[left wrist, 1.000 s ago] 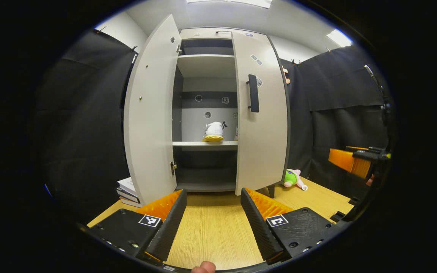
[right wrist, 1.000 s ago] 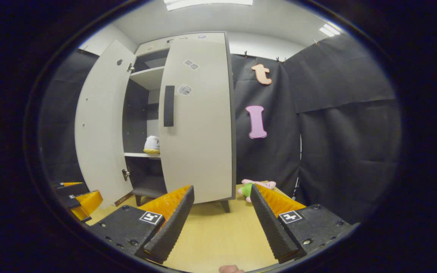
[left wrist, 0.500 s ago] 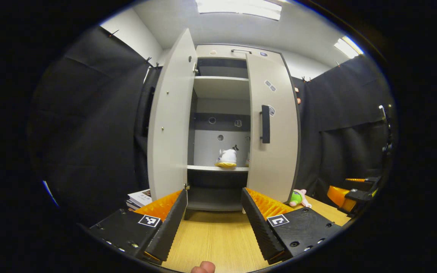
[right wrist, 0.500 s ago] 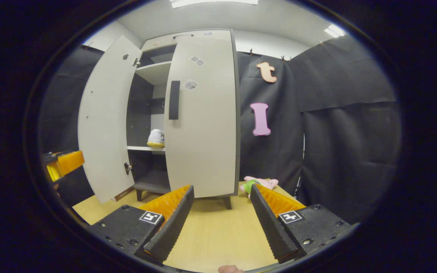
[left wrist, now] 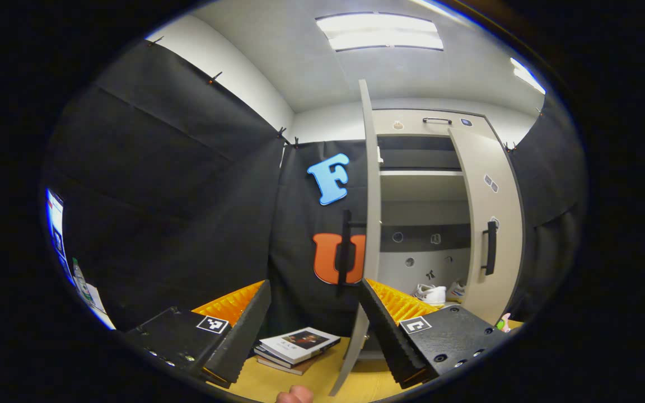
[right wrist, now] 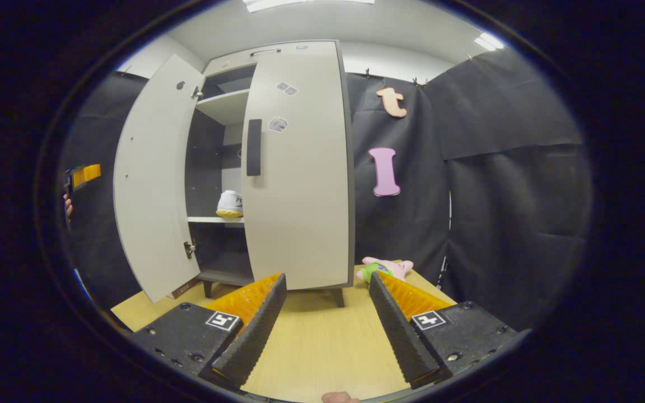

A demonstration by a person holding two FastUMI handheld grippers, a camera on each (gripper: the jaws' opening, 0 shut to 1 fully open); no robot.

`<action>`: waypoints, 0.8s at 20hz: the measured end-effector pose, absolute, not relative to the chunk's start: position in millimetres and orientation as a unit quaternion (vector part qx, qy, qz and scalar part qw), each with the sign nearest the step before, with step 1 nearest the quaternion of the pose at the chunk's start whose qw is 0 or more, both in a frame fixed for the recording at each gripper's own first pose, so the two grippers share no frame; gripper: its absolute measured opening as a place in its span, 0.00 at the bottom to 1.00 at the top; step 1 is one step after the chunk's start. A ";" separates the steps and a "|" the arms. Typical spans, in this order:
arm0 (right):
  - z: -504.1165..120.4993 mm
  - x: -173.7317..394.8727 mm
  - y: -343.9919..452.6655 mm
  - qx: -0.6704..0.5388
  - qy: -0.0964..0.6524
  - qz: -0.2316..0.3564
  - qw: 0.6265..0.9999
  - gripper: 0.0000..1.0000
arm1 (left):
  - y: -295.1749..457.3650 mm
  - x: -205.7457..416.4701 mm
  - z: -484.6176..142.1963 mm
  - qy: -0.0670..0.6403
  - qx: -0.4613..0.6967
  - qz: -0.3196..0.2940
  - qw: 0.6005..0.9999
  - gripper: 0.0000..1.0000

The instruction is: Grab one shoe with the right hand and put it into the shoe cabinet, grab the other shoe with the left hand and put it into the shoe cabinet; then close the right door with the right hand and the left door with the left hand.

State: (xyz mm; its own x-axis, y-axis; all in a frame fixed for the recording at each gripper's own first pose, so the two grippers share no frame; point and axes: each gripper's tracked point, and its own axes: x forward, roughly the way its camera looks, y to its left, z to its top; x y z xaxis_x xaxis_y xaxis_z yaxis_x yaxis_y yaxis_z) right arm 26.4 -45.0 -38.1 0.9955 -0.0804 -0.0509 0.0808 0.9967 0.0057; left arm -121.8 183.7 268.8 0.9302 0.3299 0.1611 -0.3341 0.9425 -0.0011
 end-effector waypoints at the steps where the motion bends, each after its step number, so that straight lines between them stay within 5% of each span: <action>1: -39.3 26.2 -45.1 0.006 0.028 -0.042 0.999 0.97 | 195.8 -114.4 273.2 -0.082 0.016 0.175 0.981 0.95; 8: -37.7 25.8 -56.3 0.005 0.030 -0.059 0.998 0.97 | 239.9 -34.9 266.2 -0.041 0.003 0.159 0.986 0.95; 16: -29.6 33.7 -61.4 0.014 0.020 -0.067 0.997 0.94 | 229.7 -15.6 261.0 -0.027 -0.009 0.127 0.992 0.92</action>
State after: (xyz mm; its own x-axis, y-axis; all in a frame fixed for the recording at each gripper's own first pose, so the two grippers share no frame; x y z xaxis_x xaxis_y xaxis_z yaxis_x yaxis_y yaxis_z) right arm 33.7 -61.4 -29.6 0.9903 -0.1327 -0.0411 0.1338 0.9907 0.0251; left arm -15.6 229.7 261.0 0.9664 0.2518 0.0515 -0.2509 0.9677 -0.0244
